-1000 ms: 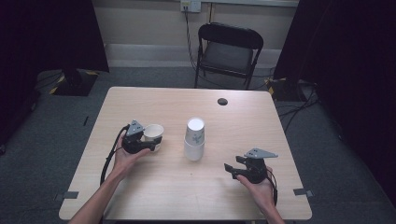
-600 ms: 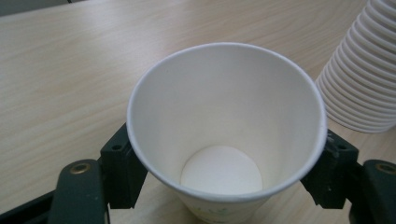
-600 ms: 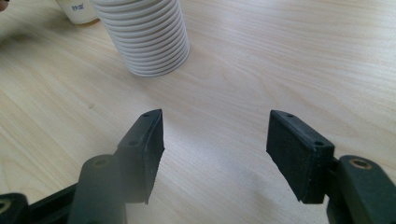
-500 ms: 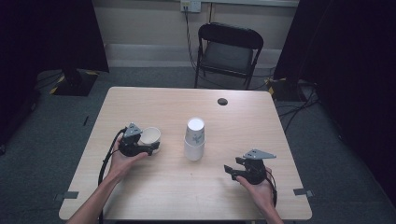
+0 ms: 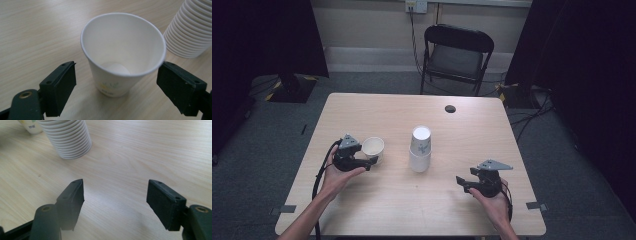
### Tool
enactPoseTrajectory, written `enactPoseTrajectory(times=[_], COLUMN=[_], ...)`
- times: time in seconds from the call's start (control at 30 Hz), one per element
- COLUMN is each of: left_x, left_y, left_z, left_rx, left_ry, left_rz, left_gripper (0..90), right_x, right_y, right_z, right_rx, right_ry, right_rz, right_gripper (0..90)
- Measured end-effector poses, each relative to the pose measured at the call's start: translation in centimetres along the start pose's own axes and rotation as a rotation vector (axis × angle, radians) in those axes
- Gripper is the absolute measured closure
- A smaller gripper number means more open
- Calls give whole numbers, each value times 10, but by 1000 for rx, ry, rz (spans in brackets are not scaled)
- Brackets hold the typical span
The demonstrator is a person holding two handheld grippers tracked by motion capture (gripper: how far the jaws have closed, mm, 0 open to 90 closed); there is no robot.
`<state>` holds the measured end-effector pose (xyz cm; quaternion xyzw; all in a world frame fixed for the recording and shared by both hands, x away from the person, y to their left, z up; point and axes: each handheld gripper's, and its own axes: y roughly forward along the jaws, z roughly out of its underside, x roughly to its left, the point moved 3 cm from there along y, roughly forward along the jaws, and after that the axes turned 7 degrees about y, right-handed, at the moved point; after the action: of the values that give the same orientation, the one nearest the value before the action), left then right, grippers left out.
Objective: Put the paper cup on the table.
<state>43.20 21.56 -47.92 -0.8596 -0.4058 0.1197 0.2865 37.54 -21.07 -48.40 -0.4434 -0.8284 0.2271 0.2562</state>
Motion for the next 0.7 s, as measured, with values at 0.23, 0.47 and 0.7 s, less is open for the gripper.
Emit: enactPoseTrajectory(times=[0.23, 0.47, 0.7], left_x=[-12, -10, -8], left_y=[-28, -56, -59], left_z=[18, 57, 84], left_rx=[67, 201, 250], left_ry=[-16, -5, -16], left_rz=[21, -26, -84], left_gripper=[201, 163, 144], right_x=[-14, -35, -35], right_y=[-4, -10, -3], right_z=[5, 19, 28], right_rx=[35, 75, 120], right_ry=[2, 11, -3], right_rz=[55, 94, 125], right_gripper=[245, 202, 184])
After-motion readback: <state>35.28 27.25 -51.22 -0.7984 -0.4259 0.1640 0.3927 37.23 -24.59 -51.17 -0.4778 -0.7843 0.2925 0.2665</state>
